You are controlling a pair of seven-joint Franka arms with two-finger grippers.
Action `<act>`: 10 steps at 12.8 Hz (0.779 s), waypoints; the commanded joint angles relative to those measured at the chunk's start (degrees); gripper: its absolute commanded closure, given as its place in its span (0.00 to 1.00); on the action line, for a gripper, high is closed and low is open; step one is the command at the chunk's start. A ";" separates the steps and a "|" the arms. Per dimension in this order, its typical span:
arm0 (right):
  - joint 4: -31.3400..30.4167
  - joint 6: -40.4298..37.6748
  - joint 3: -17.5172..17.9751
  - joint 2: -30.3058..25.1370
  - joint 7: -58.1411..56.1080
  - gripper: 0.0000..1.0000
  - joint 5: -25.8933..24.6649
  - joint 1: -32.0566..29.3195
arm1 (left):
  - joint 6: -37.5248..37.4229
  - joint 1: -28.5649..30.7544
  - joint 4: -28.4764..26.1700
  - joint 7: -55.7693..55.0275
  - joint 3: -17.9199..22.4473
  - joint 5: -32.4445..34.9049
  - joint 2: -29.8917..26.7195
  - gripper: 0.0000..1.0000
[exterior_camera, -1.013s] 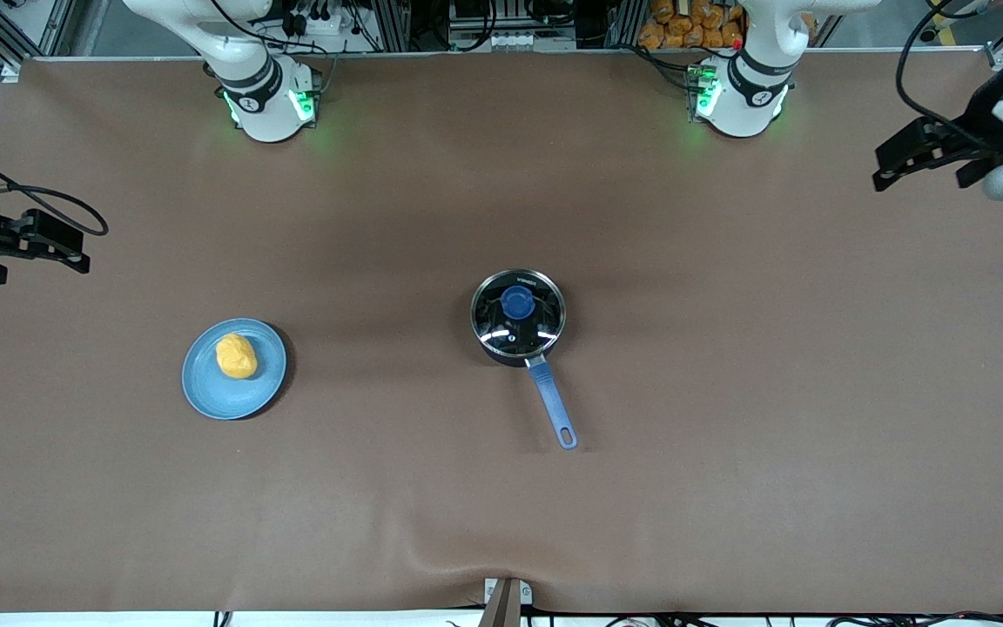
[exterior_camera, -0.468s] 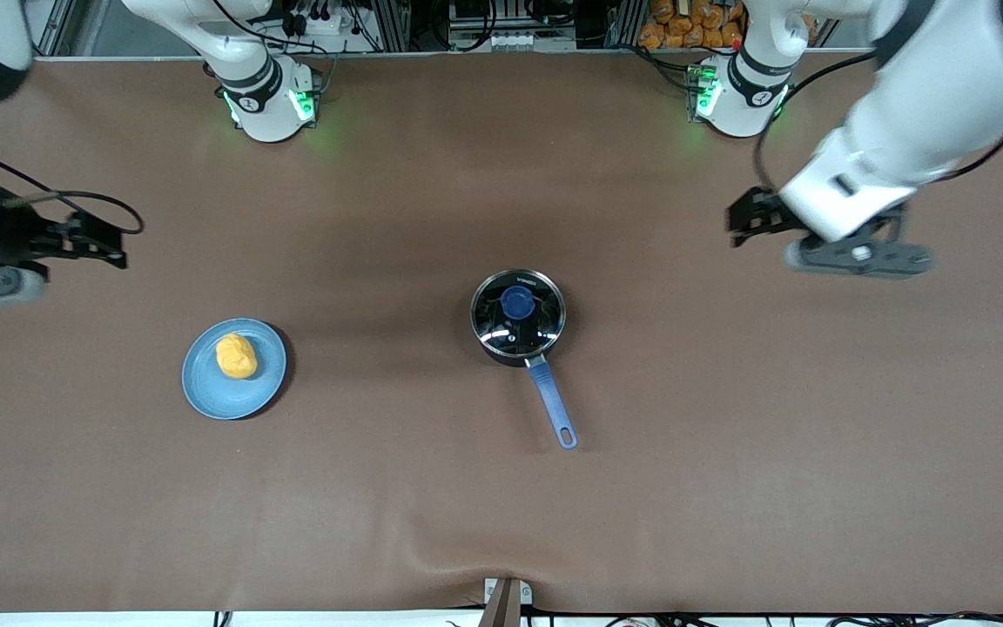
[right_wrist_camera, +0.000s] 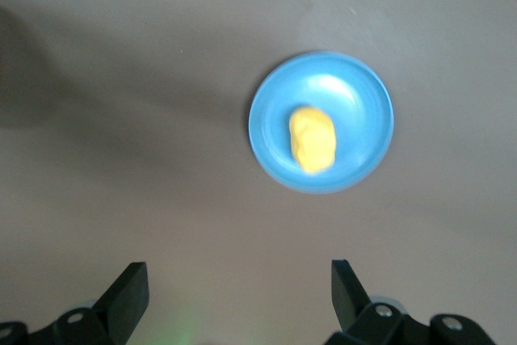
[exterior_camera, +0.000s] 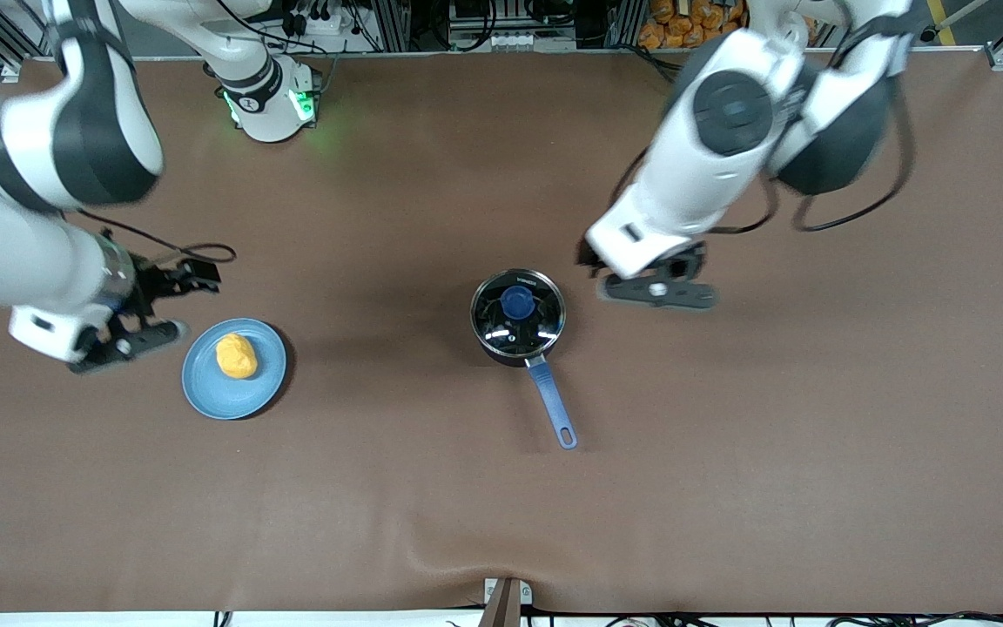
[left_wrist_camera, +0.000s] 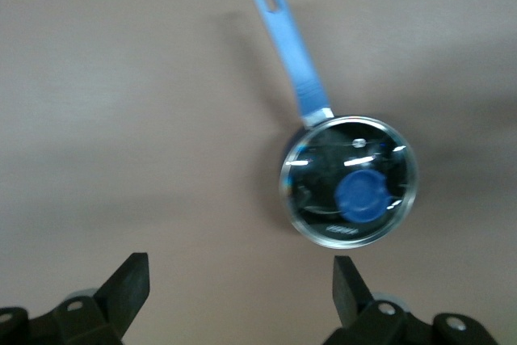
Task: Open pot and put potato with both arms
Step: 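Reach the left gripper to the lid knob while the right gripper reaches the potato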
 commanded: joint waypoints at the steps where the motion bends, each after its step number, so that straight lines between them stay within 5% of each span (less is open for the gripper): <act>1: -0.97 6.86 -0.17 7.17 -10.65 0.00 -0.16 -2.91 | 5.38 -4.52 1.12 -5.04 0.52 1.30 5.33 0.00; 6: -1.24 16.03 -0.08 19.22 -18.75 0.00 0.02 -6.43 | 11.20 -7.61 0.77 -11.28 0.52 4.91 11.23 0.00; 10: -4.75 20.33 -0.08 20.73 -24.21 0.00 0.19 -7.31 | 15.23 -8.92 0.86 -15.59 0.61 5.00 15.18 0.00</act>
